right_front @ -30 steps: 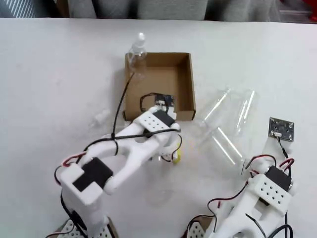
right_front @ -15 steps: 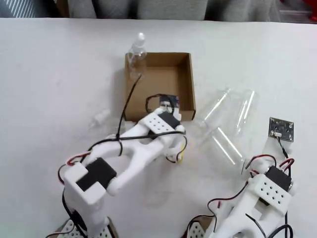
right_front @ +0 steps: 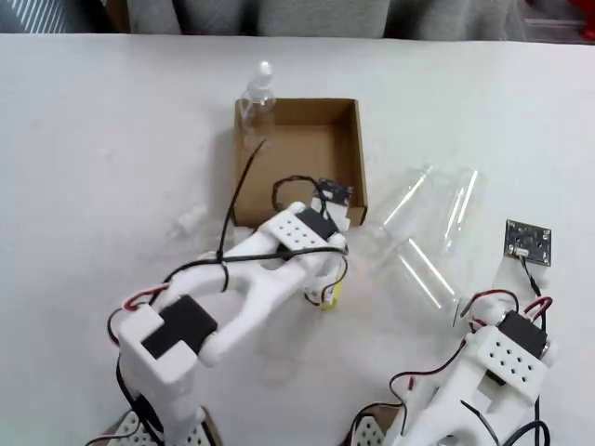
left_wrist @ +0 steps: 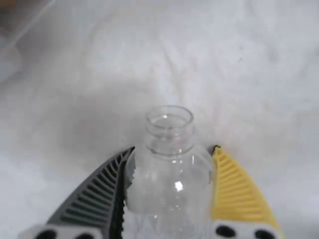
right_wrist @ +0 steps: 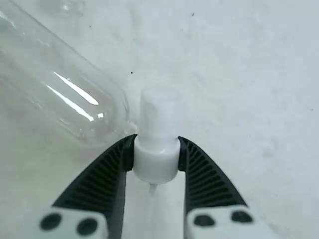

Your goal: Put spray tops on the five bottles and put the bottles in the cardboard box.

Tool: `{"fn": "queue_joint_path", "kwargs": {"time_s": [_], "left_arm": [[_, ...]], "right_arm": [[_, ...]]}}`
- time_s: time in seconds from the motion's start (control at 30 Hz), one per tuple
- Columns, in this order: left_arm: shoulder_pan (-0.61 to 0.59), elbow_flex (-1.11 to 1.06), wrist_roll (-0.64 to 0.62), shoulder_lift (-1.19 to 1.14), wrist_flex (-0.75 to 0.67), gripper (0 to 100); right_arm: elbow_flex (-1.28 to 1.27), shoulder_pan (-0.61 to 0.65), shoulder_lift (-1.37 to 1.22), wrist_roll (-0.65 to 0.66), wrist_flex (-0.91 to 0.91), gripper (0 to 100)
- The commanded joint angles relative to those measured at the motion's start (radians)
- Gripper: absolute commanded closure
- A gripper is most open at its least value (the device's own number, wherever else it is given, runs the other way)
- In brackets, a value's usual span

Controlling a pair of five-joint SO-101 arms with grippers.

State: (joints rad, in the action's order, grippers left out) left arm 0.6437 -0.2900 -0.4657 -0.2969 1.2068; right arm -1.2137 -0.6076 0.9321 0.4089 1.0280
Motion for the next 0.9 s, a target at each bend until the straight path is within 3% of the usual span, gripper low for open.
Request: {"fn": "queue_joint_path", "kwargs": {"time_s": [0.0, 0.23, 0.67, 0.87], "left_arm": [[-0.01, -0.071, 0.068, 0.186, -0.018, 98], [-0.12, -0.351, 0.186, 0.498, -0.272, 98], [-0.255, -0.801, 0.227, 1.032, -0.655, 98], [-0.254, -1.017, 0.227, 1.325, -0.815, 98]], "right_arm": [[0.008, 0.01, 0.016, 0.009, -0.013, 98.1], [0.006, 0.045, 0.016, 0.002, -0.03, 98.1], [0.141, 0.352, 0.025, -0.003, -0.249, 98.2], [0.339, 0.446, 0.018, -0.322, -0.249, 98.1]]}}
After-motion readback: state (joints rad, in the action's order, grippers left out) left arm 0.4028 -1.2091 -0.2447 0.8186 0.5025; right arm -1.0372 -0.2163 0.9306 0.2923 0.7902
